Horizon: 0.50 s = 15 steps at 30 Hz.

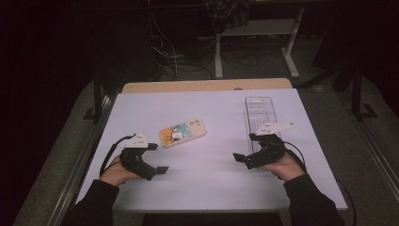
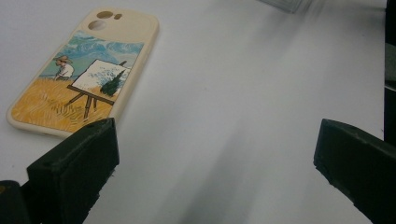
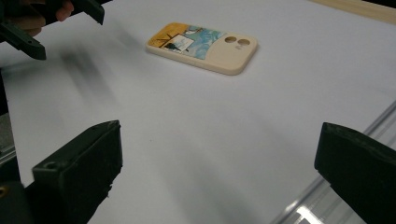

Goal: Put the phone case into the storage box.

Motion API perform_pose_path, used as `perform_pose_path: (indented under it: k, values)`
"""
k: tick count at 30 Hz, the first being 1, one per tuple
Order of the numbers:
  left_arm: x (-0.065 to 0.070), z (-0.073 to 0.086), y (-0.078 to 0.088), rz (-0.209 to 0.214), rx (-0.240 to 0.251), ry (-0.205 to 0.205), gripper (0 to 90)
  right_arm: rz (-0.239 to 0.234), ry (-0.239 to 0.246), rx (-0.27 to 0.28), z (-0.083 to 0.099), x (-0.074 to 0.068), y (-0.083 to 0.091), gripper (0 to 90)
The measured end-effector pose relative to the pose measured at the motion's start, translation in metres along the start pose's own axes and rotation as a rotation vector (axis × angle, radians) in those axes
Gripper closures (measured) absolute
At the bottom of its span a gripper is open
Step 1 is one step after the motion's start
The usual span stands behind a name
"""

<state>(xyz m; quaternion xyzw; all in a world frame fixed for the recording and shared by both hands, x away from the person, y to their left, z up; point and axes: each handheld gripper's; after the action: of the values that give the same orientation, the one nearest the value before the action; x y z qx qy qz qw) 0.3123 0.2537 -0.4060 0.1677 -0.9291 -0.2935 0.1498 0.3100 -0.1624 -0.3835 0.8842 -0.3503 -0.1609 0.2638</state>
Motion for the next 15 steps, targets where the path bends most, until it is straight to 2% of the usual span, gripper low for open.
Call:
perform_pose_path:
  k: [7,15]
  values:
    - [0.001,0.000,0.000,0.006,-0.002,-0.011,0.0,-0.026,-0.004,-0.005,-0.008,-0.004,-0.011,3.8]
    - [0.001,0.000,0.000,0.008,0.001,-0.009,0.0,-0.028,-0.012,-0.031,-0.016,-0.009,-0.021,10.0]
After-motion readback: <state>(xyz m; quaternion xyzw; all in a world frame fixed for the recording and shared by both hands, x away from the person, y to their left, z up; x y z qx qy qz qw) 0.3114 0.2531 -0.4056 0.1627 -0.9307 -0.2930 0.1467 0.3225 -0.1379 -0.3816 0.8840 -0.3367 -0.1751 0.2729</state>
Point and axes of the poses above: each handheld gripper's, and its own axes: y roughly backward along the jaws, z roughly out of its underside, x roughly to its right, and after that the axes turned 6 degrees about z, right-handed
